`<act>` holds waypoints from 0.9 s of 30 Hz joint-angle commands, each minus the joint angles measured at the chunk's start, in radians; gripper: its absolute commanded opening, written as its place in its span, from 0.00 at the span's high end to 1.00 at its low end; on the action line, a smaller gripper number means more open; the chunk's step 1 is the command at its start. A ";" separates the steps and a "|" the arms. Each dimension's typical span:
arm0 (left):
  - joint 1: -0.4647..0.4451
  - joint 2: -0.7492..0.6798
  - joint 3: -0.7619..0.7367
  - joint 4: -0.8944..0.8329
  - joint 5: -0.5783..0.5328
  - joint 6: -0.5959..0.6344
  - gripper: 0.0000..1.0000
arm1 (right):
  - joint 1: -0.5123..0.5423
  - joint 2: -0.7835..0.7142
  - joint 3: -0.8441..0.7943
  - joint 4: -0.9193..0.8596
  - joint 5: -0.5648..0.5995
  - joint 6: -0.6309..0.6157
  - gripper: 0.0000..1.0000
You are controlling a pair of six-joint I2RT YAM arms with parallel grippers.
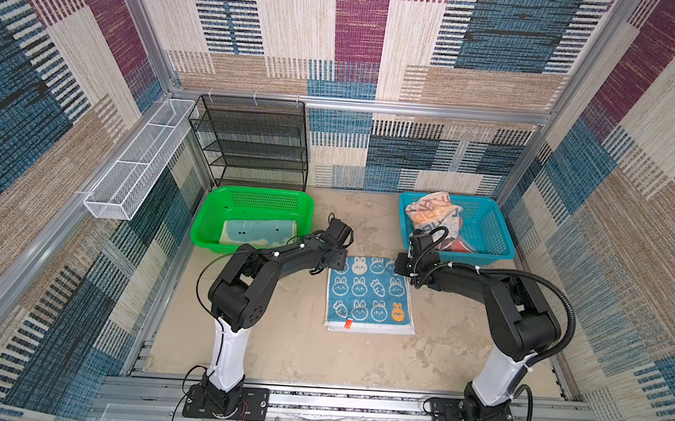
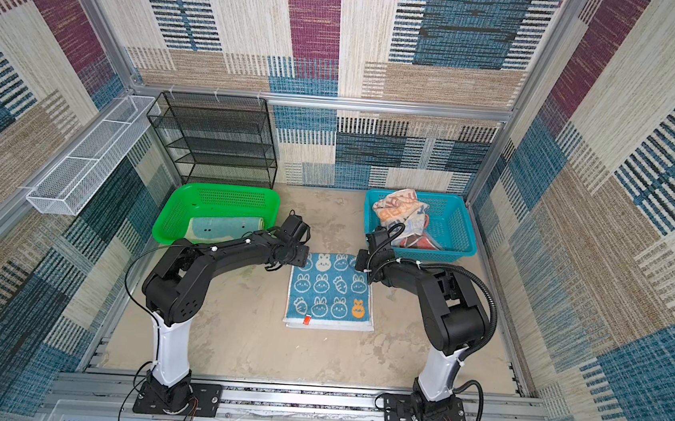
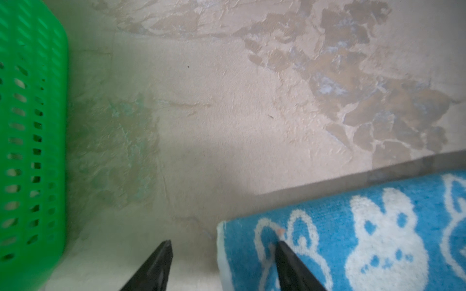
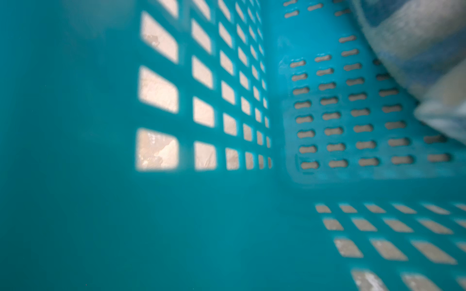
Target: Fold and stack the towels
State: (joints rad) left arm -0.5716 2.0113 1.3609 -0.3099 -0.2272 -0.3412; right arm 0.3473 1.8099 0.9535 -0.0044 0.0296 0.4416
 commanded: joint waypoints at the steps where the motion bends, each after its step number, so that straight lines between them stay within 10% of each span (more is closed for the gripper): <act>1: 0.004 0.015 0.016 0.018 0.031 -0.014 0.40 | 0.000 0.011 0.014 0.043 0.013 0.008 0.71; 7: 0.007 0.048 0.032 0.025 0.054 -0.028 0.54 | -0.005 0.028 0.021 0.046 0.019 0.006 0.88; 13: 0.010 0.063 0.049 0.002 0.063 -0.035 0.99 | -0.005 0.012 0.005 0.056 0.015 -0.004 1.00; 27: 0.010 -0.234 -0.188 0.134 0.054 0.038 1.00 | -0.005 -0.192 -0.107 0.113 -0.107 -0.073 1.00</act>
State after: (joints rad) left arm -0.5632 1.8172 1.1999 -0.2260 -0.1772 -0.3454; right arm 0.3428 1.6512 0.8581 0.0551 -0.0360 0.3912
